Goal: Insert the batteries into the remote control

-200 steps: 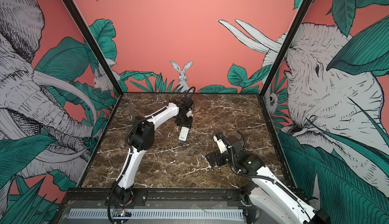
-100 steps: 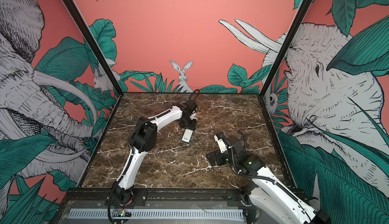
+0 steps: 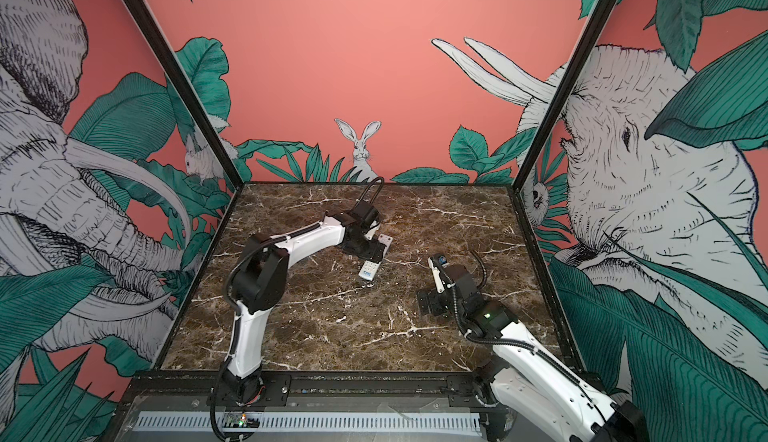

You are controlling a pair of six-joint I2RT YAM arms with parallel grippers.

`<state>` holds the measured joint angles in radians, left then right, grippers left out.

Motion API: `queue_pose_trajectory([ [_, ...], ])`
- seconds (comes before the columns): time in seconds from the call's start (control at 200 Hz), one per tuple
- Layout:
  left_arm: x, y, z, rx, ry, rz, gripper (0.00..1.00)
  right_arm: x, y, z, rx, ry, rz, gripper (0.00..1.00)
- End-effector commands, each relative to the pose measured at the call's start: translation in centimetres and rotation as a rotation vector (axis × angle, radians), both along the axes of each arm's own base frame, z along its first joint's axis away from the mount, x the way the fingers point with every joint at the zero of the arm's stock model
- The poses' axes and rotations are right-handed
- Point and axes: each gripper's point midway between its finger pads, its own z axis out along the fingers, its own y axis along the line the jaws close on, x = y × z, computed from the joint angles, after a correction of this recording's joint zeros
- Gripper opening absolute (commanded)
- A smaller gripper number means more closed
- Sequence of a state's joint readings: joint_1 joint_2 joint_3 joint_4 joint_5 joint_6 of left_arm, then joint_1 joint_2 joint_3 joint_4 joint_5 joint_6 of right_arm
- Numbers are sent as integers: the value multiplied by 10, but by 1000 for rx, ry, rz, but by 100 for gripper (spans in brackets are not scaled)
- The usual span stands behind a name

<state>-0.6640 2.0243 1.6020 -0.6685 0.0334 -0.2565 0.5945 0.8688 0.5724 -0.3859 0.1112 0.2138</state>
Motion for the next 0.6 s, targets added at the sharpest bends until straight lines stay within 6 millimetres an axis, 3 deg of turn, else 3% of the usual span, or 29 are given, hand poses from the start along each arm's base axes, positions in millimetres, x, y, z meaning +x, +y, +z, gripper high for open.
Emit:
queue_pose_trajectory([
  [0.0,24,38,94,-19,-327,46,95,39,-6,22,-117,-147,-37,100],
  [0.135,23,120,126,139,-566,146,98,70,-18,14,-259,-179,-61,100],
  [0.24,20,187,129,282,-739,268,99,94,-33,3,-276,-217,-106,100],
  [0.36,15,253,121,286,-847,462,99,119,-47,-1,-261,-245,-141,100],
  [0.48,17,294,98,268,-887,565,99,134,-62,-12,-255,-265,-182,100],
  [0.595,26,310,71,232,-859,572,99,143,-77,-19,-170,-325,-236,100],
])
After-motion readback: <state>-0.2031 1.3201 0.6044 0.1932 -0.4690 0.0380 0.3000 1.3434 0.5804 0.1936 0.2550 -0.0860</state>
